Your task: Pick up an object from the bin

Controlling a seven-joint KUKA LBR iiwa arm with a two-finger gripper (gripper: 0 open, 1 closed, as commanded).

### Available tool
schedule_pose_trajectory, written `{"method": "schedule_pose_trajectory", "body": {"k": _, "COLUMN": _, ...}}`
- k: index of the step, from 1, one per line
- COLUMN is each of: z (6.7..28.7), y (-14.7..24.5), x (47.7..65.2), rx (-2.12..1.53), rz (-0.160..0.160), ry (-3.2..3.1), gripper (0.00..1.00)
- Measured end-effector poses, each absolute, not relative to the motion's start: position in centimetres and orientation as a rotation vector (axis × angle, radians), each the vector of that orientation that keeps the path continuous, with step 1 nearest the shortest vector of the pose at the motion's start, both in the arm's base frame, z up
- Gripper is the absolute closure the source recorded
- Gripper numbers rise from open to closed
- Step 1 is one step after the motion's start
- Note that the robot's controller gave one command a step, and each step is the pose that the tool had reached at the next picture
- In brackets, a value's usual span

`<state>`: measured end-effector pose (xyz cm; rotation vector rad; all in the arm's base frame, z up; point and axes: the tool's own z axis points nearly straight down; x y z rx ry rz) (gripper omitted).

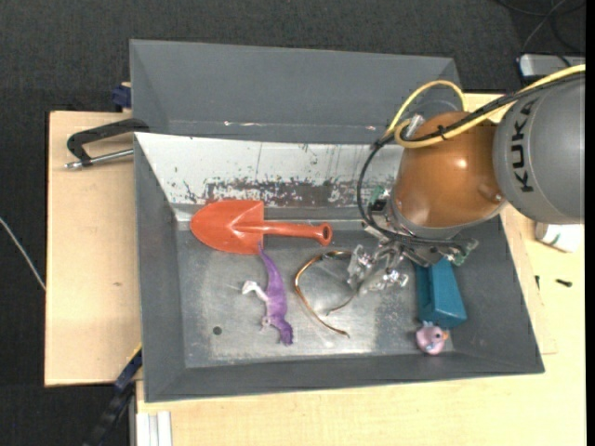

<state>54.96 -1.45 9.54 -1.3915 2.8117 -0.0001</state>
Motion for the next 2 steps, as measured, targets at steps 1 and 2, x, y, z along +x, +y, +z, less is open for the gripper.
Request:
{"method": "schedule_pose_trajectory", "body": {"k": 1, "z": 10.8, "y": -1.4, "x": 54.9, "rx": -1.393, "rz": 0.003, "ry": 2.815, "gripper": 1.0}}
{"method": "schedule_pose_trajectory", "body": {"k": 2, "z": 13.0, "y": -1.4, "x": 54.8, "rx": -1.393, "rz": 0.005, "ry": 2.817, "gripper": 1.0}}
